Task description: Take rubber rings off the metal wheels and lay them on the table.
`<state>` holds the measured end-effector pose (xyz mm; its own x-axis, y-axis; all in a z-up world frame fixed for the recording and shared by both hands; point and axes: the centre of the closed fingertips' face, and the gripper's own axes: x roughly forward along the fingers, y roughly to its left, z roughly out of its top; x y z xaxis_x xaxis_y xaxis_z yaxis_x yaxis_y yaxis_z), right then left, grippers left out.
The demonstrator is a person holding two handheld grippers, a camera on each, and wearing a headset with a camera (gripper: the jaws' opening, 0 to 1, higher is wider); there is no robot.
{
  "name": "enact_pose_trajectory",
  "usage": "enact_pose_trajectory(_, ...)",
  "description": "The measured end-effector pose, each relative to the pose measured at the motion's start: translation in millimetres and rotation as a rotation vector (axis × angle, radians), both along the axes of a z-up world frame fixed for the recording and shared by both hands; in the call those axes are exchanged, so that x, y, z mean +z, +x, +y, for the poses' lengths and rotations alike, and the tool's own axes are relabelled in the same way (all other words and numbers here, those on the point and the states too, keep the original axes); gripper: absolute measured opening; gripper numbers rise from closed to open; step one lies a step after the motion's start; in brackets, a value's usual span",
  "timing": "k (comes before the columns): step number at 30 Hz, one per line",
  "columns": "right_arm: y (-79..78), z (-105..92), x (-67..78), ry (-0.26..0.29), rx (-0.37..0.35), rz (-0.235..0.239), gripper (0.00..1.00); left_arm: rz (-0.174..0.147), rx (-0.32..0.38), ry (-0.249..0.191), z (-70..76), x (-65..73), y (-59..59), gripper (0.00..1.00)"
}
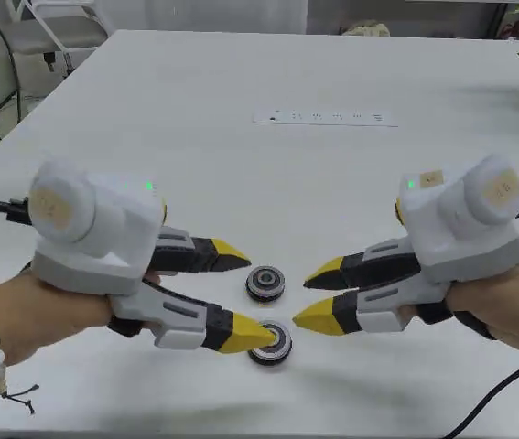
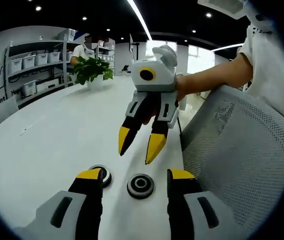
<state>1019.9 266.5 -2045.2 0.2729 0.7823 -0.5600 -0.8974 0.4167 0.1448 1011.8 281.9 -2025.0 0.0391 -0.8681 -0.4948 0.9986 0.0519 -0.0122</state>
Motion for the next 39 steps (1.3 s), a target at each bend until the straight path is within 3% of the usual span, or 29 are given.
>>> enact_pose_trajectory(4,-7.1,3.7,-8.7,-0.035,0.047,0.002,0.24,-0.004,-0.033,0.023,-4.0,-10.2,-7.7,0.38)
enact_pose_trajectory(10,-12.8,7.7,-18.1,-0.064,0.085,0.005,0.24,-0.018,-0.013,0.060,-2.4,-22.8,-2.3,0.30)
enact_pose_trajectory(13,-15.7,10.6,-23.2,-0.085,0.110,0.003,0.24,-0.036,-0.032,0.090,-1.0,-29.4,-4.3,0.26)
enact_pose_trajectory(16,-17.2,12.3,-28.5,-0.085,0.114,0.018,0.23,-0.047,-0.044,0.075,-3.4,-27.9,-6.2,0.20)
enact_pose_trajectory(19,-17.5,11.8,-31.6,-0.104,0.119,0.017,0.24,-0.083,-0.066,0.087,-5.3,-30.3,-7.3,0.17)
enact_pose_trajectory(23,-16.6,12.8,-32.3,-0.103,0.117,0.014,0.23,-0.091,-0.065,0.110,-2.1,-35.5,-4.6,0.16)
enact_pose_trajectory(30,-17.3,17.3,-33.1,-0.084,0.115,0.023,0.24,-0.035,-0.028,0.072,-0.8,-32.4,-5.1,0.07)
enact_pose_trajectory(39,-17.7,17.6,-32.1,-0.093,0.135,-0.002,0.21,-0.031,-0.041,0.055,0.9,-33.5,-6.6,0.07)
